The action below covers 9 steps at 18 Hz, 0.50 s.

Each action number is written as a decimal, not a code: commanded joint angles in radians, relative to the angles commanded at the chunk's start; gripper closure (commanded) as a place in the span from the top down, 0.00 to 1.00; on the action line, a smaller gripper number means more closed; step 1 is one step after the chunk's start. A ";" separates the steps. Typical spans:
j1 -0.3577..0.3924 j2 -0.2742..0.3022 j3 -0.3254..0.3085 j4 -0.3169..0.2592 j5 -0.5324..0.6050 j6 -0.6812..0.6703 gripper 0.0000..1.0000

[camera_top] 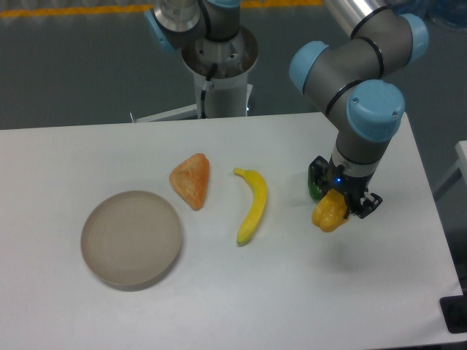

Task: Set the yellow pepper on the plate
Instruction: 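Lift the yellow pepper held in the gripper off the table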

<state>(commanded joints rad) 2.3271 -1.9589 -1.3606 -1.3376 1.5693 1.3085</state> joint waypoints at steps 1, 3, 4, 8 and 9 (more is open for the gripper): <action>0.000 0.000 0.000 0.000 0.000 0.000 0.14; 0.000 0.000 0.002 0.000 0.000 0.000 0.15; -0.002 -0.002 0.002 0.000 -0.002 -0.003 0.15; -0.044 0.003 -0.003 -0.002 0.009 -0.011 0.14; -0.066 0.006 -0.002 -0.002 0.008 -0.015 0.14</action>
<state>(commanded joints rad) 2.2613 -1.9528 -1.3622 -1.3392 1.5769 1.2932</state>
